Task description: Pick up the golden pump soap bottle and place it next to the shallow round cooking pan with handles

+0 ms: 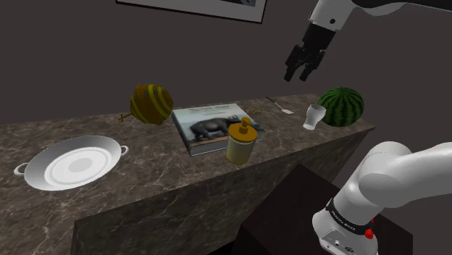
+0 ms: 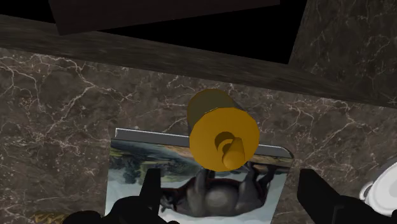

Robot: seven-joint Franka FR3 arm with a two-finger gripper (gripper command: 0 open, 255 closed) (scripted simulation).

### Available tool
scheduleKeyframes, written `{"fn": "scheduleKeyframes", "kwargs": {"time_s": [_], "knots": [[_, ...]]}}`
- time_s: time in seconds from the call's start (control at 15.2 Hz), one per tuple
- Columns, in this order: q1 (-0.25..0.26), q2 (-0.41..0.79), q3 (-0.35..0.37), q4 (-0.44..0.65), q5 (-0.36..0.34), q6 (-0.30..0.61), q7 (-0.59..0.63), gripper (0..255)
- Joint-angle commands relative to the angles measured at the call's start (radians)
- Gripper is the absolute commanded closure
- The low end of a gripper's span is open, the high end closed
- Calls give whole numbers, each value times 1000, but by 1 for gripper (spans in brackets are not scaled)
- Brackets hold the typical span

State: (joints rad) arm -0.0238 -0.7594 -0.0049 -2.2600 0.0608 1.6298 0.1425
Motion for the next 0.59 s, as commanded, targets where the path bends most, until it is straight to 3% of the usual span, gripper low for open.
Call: {"fn": "scheduleKeyframes", "kwargs": {"time_s": [0.0, 0.53], "knots": [[0, 0, 0, 0, 0, 0, 0, 0], [16, 142, 61, -129, -4, 257, 20, 0]]}}
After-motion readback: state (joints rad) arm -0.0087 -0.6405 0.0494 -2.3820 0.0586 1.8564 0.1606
